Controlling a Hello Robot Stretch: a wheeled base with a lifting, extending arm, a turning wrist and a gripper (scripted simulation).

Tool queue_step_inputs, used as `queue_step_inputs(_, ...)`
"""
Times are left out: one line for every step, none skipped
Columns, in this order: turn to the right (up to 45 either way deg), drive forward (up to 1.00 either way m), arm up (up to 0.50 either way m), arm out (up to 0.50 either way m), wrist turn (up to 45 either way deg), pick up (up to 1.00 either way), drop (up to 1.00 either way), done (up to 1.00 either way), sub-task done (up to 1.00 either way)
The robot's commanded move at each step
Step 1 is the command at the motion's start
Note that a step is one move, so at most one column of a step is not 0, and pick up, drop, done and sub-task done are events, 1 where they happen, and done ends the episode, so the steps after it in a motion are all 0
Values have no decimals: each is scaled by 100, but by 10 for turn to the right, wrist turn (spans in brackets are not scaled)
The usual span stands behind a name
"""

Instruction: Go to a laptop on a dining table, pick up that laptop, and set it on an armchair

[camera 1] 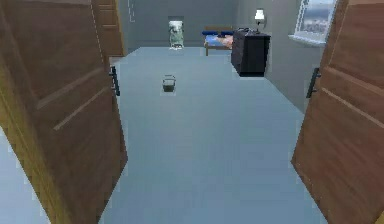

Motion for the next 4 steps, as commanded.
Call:
queue_step_inputs(0, 100, 0, 0, 0, 0, 0, 0, 0)
queue_step_inputs(30, 0, 0, 0, 0, 0, 0, 0, 0)
queue_step_inputs(0, 100, 0, 0, 0, 0, 0, 0, 0)
queue_step_inputs(0, 100, 0, 0, 0, 0, 0, 0, 0)
